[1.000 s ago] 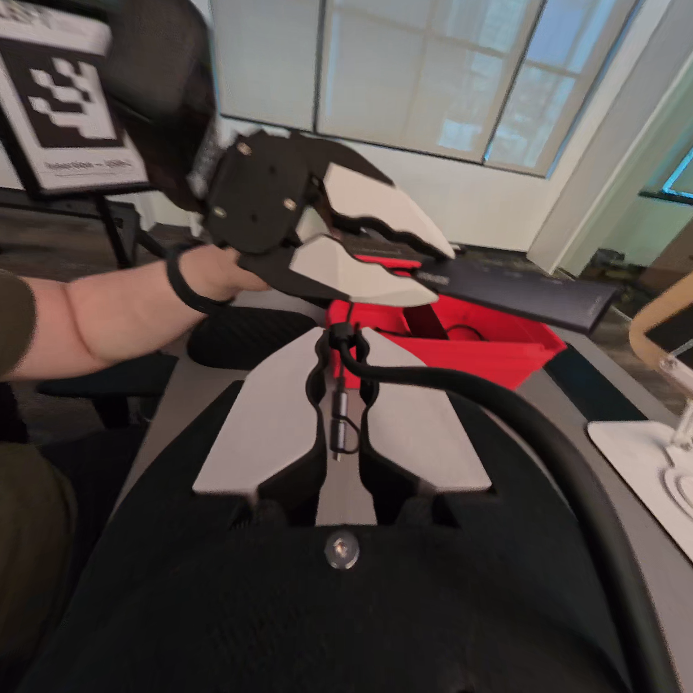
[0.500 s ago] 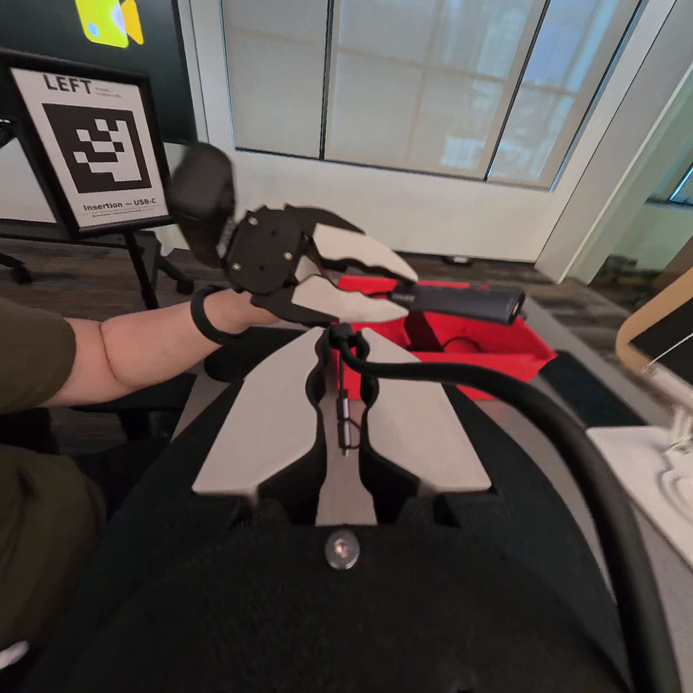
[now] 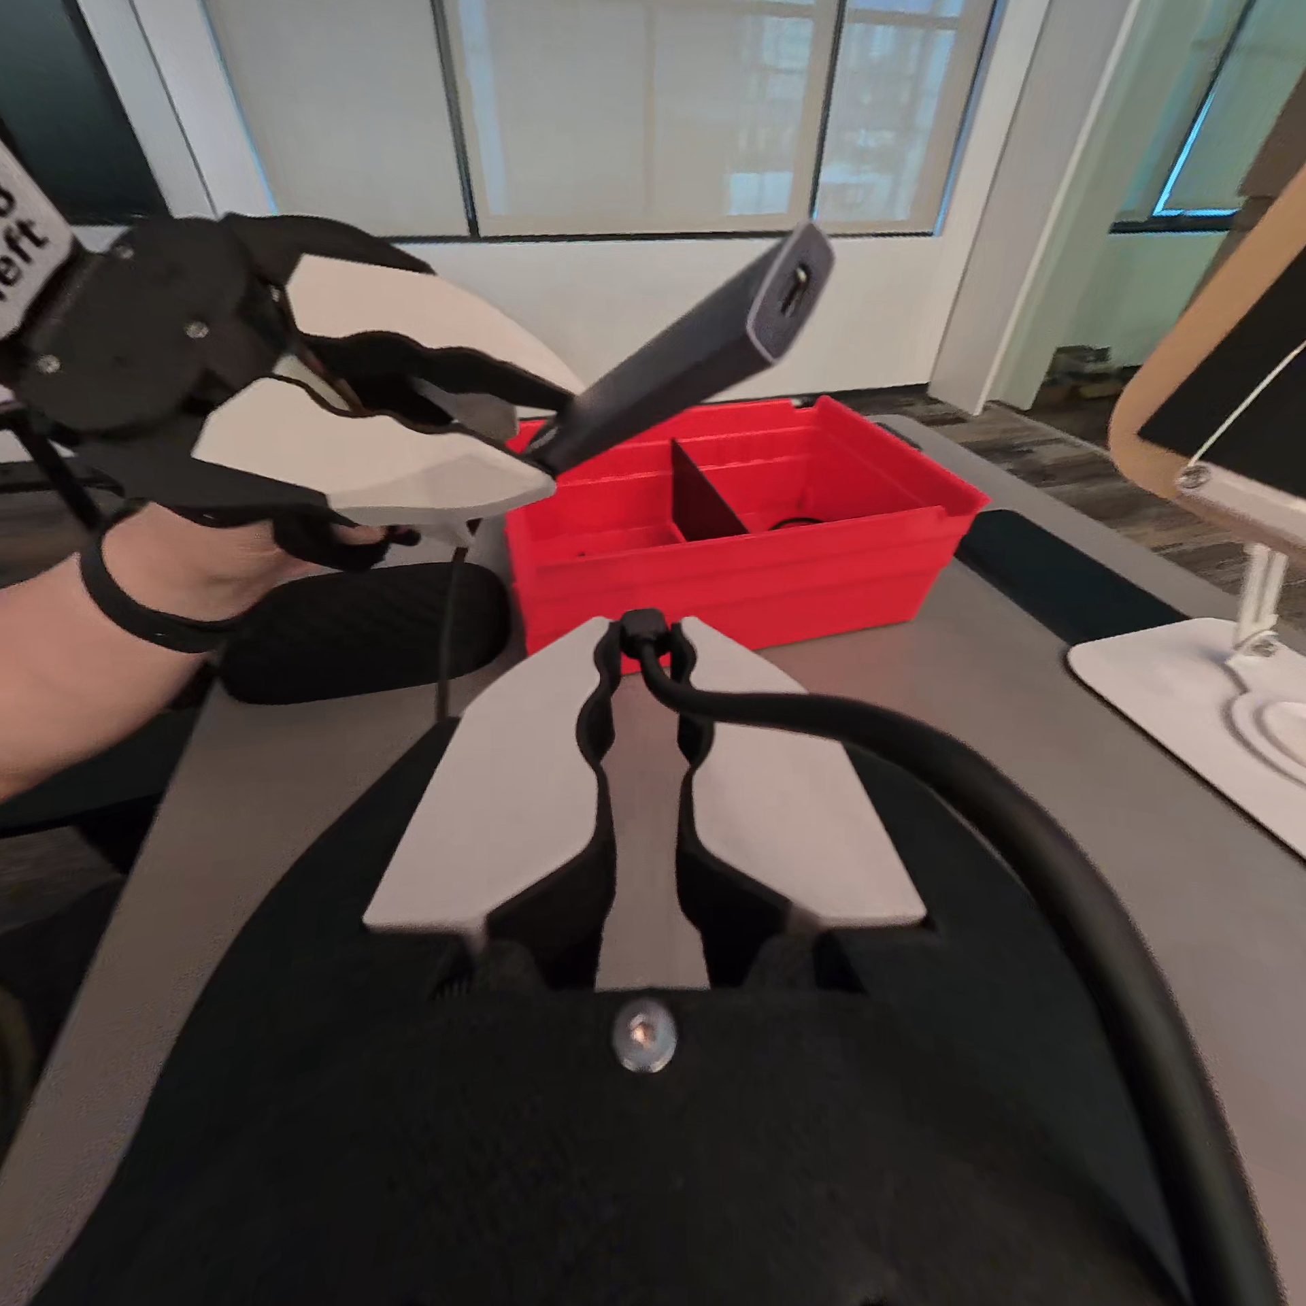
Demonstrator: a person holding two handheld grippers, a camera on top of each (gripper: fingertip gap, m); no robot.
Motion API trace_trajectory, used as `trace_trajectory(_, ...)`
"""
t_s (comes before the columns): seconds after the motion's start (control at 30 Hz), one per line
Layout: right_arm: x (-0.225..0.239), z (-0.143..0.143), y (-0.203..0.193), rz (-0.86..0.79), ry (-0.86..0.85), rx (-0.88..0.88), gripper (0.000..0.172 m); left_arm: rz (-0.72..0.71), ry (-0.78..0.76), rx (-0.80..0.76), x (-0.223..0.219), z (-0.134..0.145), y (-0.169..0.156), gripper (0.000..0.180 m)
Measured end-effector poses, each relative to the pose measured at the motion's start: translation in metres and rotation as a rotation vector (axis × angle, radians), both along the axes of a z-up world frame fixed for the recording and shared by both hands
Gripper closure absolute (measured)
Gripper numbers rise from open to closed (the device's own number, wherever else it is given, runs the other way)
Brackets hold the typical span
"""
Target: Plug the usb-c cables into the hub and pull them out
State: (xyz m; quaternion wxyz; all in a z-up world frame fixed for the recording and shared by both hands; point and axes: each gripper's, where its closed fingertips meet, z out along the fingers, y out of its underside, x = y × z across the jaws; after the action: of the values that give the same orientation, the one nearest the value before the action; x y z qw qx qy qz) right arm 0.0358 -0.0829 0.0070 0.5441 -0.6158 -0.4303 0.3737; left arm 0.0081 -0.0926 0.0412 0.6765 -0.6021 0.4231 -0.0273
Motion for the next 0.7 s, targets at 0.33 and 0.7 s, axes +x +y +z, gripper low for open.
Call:
trace_trajectory(0.33, 0.003, 0.013, -0.006, 0.061, 0.012, 0.095, 0.159, -0.382, -0.082, -0.221, 0.006, -0.015, -0.020, 0.158)
trace_trajectory(0.7, -0.011, -0.003, -0.017, 0.113, -0.036, 0.120, 0.158, -0.444, -0.046, -0.283, 0.012, -0.035, -0.028, 0.158)
